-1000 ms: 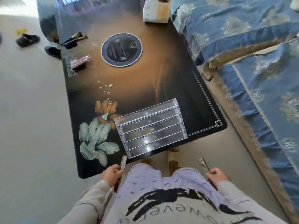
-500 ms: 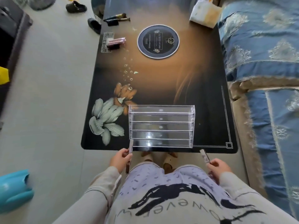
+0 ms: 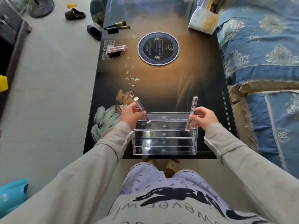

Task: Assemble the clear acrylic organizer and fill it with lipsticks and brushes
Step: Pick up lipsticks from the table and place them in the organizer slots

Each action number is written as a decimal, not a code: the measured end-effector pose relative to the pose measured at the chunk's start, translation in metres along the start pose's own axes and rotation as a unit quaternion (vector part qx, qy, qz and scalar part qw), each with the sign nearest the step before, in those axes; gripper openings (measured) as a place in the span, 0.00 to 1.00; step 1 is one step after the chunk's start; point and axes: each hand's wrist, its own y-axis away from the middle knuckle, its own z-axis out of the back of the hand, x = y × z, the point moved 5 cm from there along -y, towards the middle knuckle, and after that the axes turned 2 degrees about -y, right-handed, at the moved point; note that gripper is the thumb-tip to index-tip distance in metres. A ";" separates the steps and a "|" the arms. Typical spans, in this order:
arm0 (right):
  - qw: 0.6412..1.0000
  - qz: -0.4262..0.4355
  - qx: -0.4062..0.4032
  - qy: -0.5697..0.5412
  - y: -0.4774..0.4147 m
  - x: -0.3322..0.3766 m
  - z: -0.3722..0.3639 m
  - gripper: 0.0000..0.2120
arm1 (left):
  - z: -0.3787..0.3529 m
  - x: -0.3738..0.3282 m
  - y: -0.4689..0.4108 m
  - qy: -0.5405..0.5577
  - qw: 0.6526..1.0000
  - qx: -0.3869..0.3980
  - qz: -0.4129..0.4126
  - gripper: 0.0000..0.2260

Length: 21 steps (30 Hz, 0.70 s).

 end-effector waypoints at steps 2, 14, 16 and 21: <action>1.000 0.011 -0.012 0.016 -0.008 0.013 -0.001 0.07 | -0.001 -0.010 -0.009 -0.015 1.000 -0.011 -0.010 0.06; 0.983 0.018 -0.020 0.182 -0.021 0.015 -0.016 0.11 | -0.022 -0.003 -0.022 -0.151 0.987 0.043 -0.023 0.07; 0.981 0.017 -0.016 0.194 -0.022 0.014 -0.019 0.10 | -0.024 -0.003 -0.021 -0.156 0.986 0.045 -0.027 0.07; 0.974 0.022 -0.004 0.227 -0.026 0.016 -0.022 0.08 | -0.026 -0.004 -0.023 -0.144 0.988 0.053 -0.015 0.08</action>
